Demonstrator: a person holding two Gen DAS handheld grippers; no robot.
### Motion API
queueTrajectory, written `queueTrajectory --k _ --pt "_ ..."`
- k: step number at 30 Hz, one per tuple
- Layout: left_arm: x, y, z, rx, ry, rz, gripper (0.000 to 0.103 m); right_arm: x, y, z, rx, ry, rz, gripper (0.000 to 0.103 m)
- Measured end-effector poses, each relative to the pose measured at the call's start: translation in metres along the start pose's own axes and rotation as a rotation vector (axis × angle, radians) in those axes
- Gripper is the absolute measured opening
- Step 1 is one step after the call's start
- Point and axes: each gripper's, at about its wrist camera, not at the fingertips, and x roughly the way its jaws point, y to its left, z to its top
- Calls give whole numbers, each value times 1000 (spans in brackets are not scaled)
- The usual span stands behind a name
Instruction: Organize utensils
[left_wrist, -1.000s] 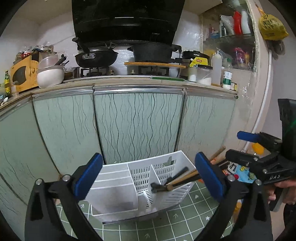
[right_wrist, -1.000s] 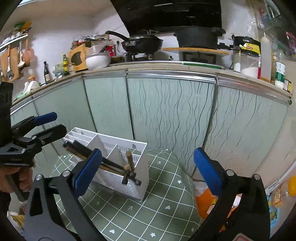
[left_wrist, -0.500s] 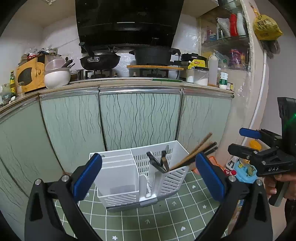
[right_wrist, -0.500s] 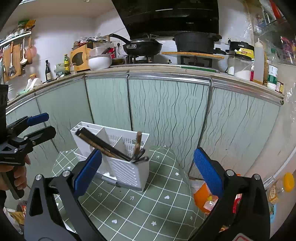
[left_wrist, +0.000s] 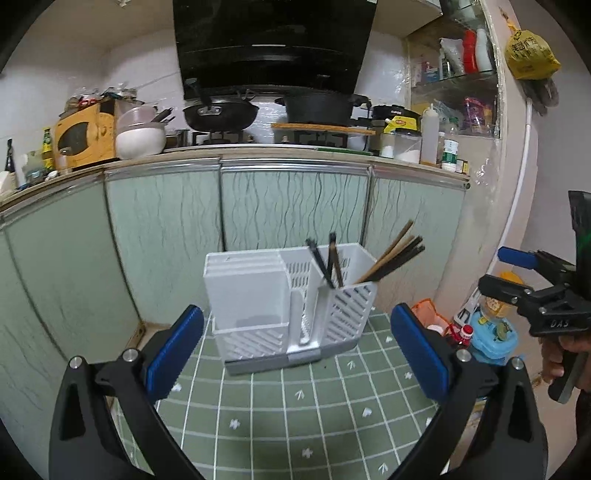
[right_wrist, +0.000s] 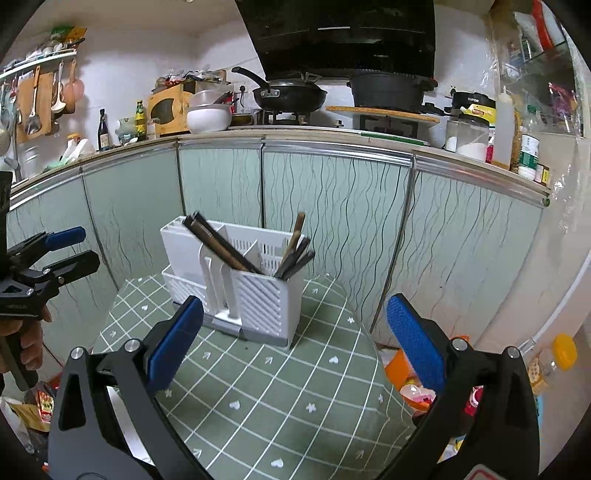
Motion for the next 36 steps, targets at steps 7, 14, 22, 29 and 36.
queueTrajectory --k 7,14,22,29,36 --pt "-20 0 -26 15 12 52 99 -13 8 -27 -1 19 -26 96" --pt "-34 3 -60 3 38 86 99 -21 18 -59 1 46 -48 96" --pt "-39 6 -99 -27 96 132 99 -31 26 -90 14 62 -65 96" --pt "-44 7 -128 -70 151 145 99 -38 34 -109 14 73 -71 96" --pt "-49 -2 -141 -46 171 161 99 -38 41 -128 21 95 -63 96"
